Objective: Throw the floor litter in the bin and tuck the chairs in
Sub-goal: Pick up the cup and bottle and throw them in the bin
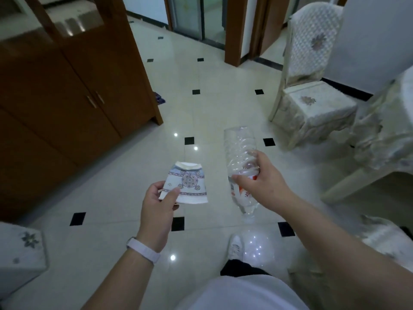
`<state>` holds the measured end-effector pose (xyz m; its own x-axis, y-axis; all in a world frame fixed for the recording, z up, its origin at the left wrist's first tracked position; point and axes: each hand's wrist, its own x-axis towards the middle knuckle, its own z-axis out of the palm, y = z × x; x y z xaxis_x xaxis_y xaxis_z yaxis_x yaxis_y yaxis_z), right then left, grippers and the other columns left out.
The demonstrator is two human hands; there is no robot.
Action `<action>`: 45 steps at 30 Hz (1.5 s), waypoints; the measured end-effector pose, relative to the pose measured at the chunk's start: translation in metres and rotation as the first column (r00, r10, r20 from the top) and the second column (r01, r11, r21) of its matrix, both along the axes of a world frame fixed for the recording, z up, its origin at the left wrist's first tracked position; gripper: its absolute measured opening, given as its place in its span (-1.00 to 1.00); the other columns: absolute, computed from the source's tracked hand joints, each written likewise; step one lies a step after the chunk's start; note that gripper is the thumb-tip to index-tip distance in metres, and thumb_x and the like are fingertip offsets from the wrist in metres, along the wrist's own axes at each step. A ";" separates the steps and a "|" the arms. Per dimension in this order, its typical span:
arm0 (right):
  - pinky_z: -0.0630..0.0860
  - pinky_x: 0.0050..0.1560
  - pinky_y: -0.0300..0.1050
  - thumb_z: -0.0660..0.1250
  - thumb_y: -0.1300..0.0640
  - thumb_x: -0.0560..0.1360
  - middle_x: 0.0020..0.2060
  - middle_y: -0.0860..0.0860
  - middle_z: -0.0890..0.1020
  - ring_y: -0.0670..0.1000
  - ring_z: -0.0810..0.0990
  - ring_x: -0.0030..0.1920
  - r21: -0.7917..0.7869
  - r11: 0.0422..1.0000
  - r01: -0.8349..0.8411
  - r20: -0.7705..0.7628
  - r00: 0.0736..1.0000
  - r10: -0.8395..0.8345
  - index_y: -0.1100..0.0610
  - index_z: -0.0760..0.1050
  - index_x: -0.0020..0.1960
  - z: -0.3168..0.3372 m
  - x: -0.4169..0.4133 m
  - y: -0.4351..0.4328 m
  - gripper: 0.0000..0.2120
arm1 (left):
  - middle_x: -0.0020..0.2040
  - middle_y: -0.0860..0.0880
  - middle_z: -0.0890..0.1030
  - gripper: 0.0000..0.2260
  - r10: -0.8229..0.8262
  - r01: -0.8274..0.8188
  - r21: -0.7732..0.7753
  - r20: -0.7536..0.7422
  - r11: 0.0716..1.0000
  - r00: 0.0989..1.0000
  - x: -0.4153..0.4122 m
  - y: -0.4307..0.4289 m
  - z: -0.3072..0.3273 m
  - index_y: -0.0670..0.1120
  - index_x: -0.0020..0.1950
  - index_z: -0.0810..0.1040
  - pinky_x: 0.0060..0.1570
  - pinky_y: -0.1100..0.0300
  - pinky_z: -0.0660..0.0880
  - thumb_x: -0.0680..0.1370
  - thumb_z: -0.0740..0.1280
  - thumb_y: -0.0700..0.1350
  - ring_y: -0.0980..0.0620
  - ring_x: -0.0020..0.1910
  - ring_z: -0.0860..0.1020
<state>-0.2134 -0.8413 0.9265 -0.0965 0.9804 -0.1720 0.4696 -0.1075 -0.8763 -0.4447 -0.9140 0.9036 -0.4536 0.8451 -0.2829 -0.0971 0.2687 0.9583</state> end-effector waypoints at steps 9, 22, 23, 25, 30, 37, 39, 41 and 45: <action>0.55 -0.09 -0.21 0.49 -0.05 0.38 0.10 -0.14 0.53 -0.24 0.60 -0.20 0.030 1.000 0.005 -0.073 0.997 -0.003 -0.13 0.26 0.39 0.021 0.035 0.165 -0.34 | 0.00 -0.01 0.65 -0.88 -0.060 0.065 0.051 -0.104 0.997 0.993 0.043 0.183 0.034 -0.07 0.08 0.49 -0.14 0.15 0.52 0.58 0.34 -0.23 0.02 -0.07 0.61; 0.57 0.02 -0.08 0.50 -0.09 0.35 0.06 -0.15 0.58 -0.15 0.61 -0.07 -0.019 0.979 0.202 0.036 0.979 -0.202 -0.17 0.34 0.31 0.003 0.074 0.294 -0.41 | -0.04 -0.01 0.65 -0.87 -0.179 0.181 0.049 -0.037 0.982 0.983 0.067 0.372 0.013 -0.03 0.00 0.50 -0.15 0.14 0.51 0.55 0.36 -0.24 0.03 -0.10 0.60; 0.57 0.01 -0.11 0.51 -0.08 0.35 0.04 -0.16 0.59 -0.17 0.61 -0.08 -0.016 0.976 0.217 0.042 0.976 -0.216 -0.18 0.36 0.28 0.003 0.072 0.307 -0.43 | -0.04 -0.02 0.65 -0.87 -0.193 0.193 0.042 -0.019 0.980 0.981 0.064 0.389 0.010 -0.04 0.01 0.50 -0.15 0.14 0.51 0.55 0.36 -0.24 0.02 -0.11 0.60; 0.53 -0.11 -0.31 0.51 -0.03 0.36 -0.04 -0.20 0.62 -0.24 0.61 -0.13 -0.002 0.968 0.251 0.061 0.966 -0.250 -0.17 0.39 0.23 0.006 0.065 0.337 -0.49 | -0.06 -0.02 0.64 -0.89 -0.222 0.222 0.023 0.019 0.975 0.975 0.057 0.425 0.002 -0.08 0.02 0.51 -0.16 0.15 0.51 0.55 0.36 -0.25 0.03 -0.13 0.59; 0.54 -0.13 -0.22 0.51 -0.02 0.37 -0.11 -0.21 0.65 -0.23 0.62 -0.19 0.022 0.938 0.346 0.100 0.933 -0.347 -0.23 0.39 0.11 0.010 0.035 0.425 -0.59 | -0.07 -0.03 0.64 -0.88 -0.310 0.309 0.015 0.061 0.951 0.949 0.025 0.533 -0.006 -0.06 0.00 0.51 -0.16 0.14 0.50 0.54 0.36 -0.25 0.01 -0.13 0.58; 0.48 -0.23 -0.37 0.51 0.00 0.40 -0.18 -0.22 0.63 -0.24 0.62 -0.22 0.058 0.908 0.414 0.112 0.901 -0.418 -0.25 0.36 0.03 0.023 -0.018 0.544 -0.63 | -0.03 -0.01 0.63 -0.89 -0.366 0.365 0.027 0.033 0.931 0.930 -0.030 0.678 0.002 -0.07 0.04 0.51 -0.14 0.13 0.50 0.55 0.35 -0.22 0.02 -0.10 0.58; 0.51 -0.17 -0.33 0.51 0.00 0.39 -0.17 -0.24 0.64 -0.24 0.62 -0.21 0.047 0.897 0.440 0.112 0.890 -0.442 -0.22 0.37 0.08 0.020 -0.022 0.569 -0.60 | -0.01 -0.01 0.62 -0.89 -0.362 0.362 0.012 0.033 0.932 0.932 -0.036 0.710 0.001 -0.07 0.06 0.50 -0.13 0.13 0.50 0.56 0.35 -0.19 0.01 -0.07 0.58; 0.45 -0.16 -0.42 0.52 0.01 0.40 -0.15 -0.36 0.60 -0.33 0.59 -0.15 0.041 0.885 0.463 0.121 0.877 -0.464 -0.19 0.36 0.14 0.016 -0.019 0.595 -0.56 | 0.00 0.00 0.62 -0.87 -0.369 0.369 0.013 0.035 0.929 0.929 -0.035 0.742 -0.001 -0.09 0.09 0.50 -0.12 0.13 0.50 0.56 0.35 -0.19 0.02 -0.06 0.59; 0.45 -0.13 -0.30 0.51 -0.03 0.38 -0.12 -0.34 0.58 -0.32 0.58 -0.13 0.020 0.864 0.504 0.113 0.857 -0.503 -0.15 0.38 0.20 -0.001 0.001 0.654 -0.53 | -0.03 0.01 0.63 -0.86 -0.368 0.368 0.023 0.015 0.930 0.930 -0.017 0.806 -0.005 -0.11 0.11 0.51 -0.11 0.13 0.53 0.56 0.35 -0.20 0.05 -0.08 0.58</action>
